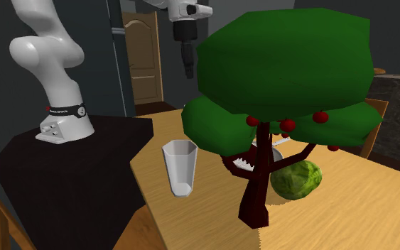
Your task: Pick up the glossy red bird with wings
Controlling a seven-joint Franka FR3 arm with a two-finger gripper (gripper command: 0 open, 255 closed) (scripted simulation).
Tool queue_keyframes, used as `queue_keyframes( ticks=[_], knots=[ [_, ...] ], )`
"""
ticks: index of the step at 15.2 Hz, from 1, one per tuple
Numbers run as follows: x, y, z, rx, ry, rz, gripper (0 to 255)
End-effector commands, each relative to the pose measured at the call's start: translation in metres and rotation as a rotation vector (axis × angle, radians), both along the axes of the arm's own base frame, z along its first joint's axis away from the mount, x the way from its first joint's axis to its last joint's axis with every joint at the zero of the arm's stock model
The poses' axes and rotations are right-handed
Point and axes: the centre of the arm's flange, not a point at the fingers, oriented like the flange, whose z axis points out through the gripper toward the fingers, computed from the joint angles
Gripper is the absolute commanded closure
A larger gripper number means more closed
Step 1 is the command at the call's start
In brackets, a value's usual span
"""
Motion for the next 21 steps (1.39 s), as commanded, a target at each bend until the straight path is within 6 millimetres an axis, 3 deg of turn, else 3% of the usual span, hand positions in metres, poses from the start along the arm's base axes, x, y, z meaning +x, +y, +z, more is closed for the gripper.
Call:
queue_keyframes(
  ticks=[1,21],
  knots=[
    [0.016,-0.003,-0.023,0.002,0.008,0.02,0],
    [0.192,0.03,-0.228,0.025,0.089,0.213,0]
  ],
)
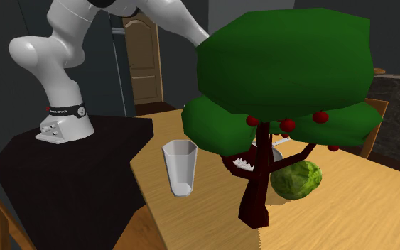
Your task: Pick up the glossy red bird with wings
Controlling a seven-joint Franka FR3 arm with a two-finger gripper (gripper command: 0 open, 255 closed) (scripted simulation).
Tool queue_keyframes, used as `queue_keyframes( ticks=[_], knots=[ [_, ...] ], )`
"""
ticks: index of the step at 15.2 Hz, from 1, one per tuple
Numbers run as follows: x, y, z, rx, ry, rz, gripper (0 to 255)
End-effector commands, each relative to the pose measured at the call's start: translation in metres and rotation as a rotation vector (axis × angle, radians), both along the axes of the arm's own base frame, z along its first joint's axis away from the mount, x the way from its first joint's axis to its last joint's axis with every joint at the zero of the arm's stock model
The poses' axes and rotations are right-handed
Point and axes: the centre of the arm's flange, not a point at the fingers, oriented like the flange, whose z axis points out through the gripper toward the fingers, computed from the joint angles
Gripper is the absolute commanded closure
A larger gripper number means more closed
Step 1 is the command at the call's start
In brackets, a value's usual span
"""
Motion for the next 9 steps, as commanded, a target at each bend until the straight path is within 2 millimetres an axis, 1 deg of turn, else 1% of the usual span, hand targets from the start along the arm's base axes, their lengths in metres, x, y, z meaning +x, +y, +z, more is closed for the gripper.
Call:
queue_keyframes(
  ticks=[1,3,9],
  knots=[
    [0.016,0.003,-0.022,0.003,0.008,0.02,0],
    [0.032,0.008,-0.043,0.005,0.016,0.038,0],
    [0.032,0.008,-0.074,0.005,0.016,0.038,0]
  ],
)
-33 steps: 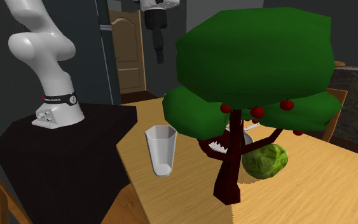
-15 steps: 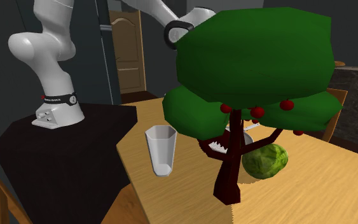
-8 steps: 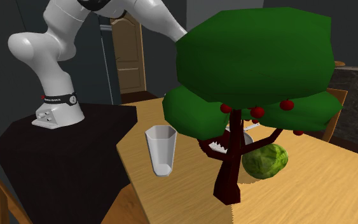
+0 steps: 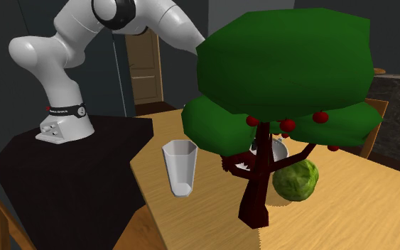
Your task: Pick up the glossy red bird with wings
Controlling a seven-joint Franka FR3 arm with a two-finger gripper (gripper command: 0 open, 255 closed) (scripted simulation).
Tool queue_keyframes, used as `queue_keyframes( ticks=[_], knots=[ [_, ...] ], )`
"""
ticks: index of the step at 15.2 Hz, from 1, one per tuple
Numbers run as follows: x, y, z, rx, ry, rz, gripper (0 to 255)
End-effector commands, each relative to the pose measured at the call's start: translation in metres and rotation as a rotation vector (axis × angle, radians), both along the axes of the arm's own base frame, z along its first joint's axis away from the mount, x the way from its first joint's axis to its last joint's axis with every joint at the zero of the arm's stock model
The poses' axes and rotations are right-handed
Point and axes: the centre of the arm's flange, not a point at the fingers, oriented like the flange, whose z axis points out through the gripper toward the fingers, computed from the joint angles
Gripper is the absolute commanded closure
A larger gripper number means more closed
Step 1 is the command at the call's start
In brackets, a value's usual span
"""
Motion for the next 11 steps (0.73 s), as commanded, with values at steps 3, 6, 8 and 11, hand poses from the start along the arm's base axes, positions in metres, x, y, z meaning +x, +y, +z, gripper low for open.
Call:
queue_keyframes(
  ticks=[3,6,8,11],
  knots=[
    [-0.009,0.0022,-0.0372,0.004,0.093,0.003,0],
    [-0.0027,0.0053,-0.0358,0.003,0.093,0.002,255],
    [-0.0021,0.0044,-0.0359,0.003,0.092,0.002,255],
    [-0.0016,0.0068,-0.0349,0.003,0.092,0.002,255]
  ],
)
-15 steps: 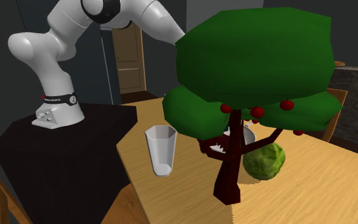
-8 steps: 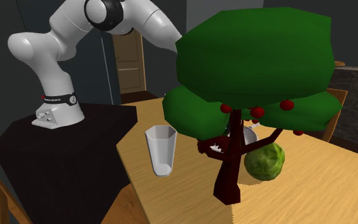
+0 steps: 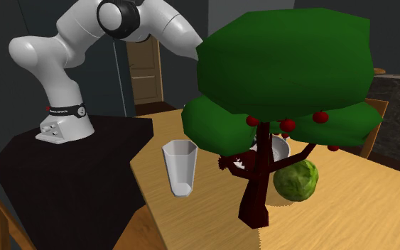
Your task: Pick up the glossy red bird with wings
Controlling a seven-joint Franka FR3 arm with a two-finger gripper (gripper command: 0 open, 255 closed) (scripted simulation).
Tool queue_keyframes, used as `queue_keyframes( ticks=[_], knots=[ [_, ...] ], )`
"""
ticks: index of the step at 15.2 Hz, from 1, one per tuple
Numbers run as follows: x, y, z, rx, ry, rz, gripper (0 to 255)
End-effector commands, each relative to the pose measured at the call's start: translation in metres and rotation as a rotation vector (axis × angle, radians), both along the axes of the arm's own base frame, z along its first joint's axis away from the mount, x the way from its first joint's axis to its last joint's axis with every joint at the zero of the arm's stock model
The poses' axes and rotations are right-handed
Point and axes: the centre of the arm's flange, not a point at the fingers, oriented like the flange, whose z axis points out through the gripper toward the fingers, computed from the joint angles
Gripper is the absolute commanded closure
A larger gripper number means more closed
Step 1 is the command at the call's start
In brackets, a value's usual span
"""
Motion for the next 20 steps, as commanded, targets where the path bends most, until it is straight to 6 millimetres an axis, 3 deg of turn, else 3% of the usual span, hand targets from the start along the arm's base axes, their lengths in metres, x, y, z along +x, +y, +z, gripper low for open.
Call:
queue_keyframes(
  ticks=[1,3,18,20],
  knots=[
    [-0.002,-0.002,-0.005,-0.002,0.012,-0.001,255],
    [-0.01,-0.006,-0.008,-0.001,0.012,-0.001,255],
    [-0.01,-0.006,0.071,-0.001,0.012,-0.001,255],
    [-0.01,-0.006,0.072,-0.001,0.012,-0.001,255]
  ],
)
